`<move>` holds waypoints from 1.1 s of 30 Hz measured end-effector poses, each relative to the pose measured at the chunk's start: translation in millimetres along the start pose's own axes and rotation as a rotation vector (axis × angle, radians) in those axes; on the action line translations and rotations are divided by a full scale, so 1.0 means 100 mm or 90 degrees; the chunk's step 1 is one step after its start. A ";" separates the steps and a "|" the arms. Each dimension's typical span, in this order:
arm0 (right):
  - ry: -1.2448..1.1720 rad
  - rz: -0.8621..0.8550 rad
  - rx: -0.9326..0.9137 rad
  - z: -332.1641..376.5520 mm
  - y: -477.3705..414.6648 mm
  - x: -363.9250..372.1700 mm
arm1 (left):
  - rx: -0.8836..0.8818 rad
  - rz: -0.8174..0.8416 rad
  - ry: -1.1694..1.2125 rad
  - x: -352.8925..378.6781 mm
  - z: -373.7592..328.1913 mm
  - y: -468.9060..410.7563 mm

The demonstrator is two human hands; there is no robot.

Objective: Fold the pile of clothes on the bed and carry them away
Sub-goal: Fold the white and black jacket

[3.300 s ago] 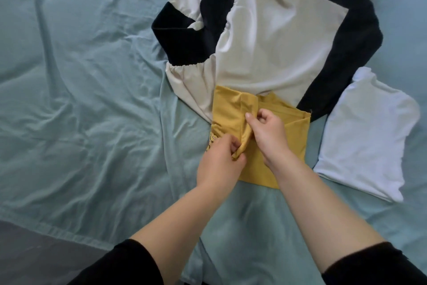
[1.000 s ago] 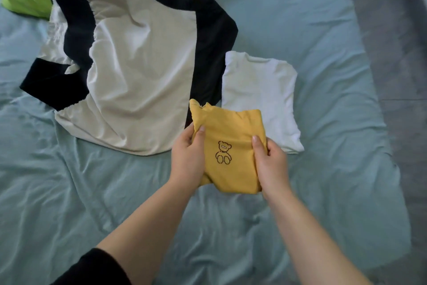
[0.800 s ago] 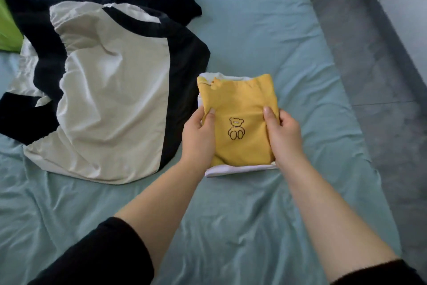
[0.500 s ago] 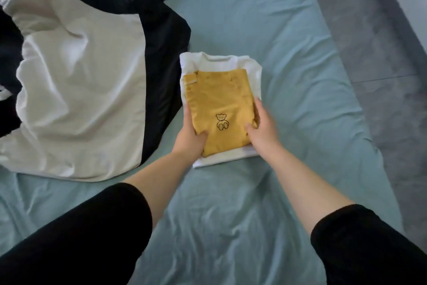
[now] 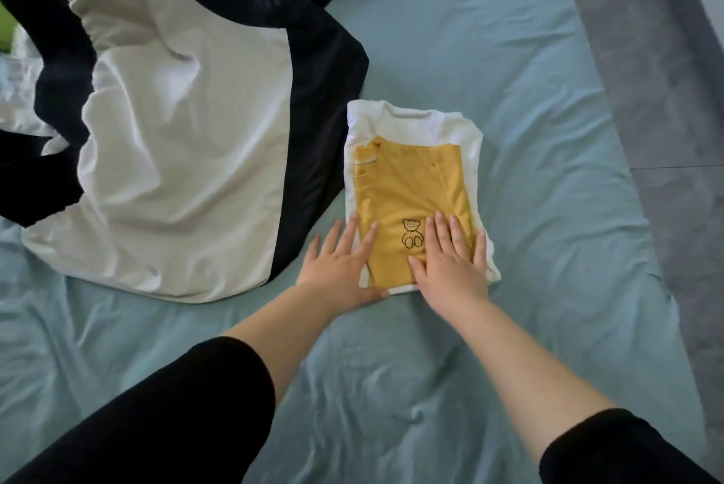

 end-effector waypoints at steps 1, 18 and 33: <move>-0.020 -0.040 -0.006 0.12 0.04 -0.10 | 0.001 -0.020 0.027 -0.04 0.06 0.10; -0.397 -0.067 -0.193 2.80 0.09 -0.32 | -0.540 -0.061 0.474 0.55 2.85 2.34; -0.720 0.307 -0.130 3.55 2.46 -0.21 | -0.530 -0.267 1.174 0.18 2.29 3.21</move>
Point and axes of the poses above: each hand's wrist, its own y-axis away from the middle knuckle, its own x-axis out of the palm, z = x × y, the point moved 9 cm from there along -y, towards the middle knuckle
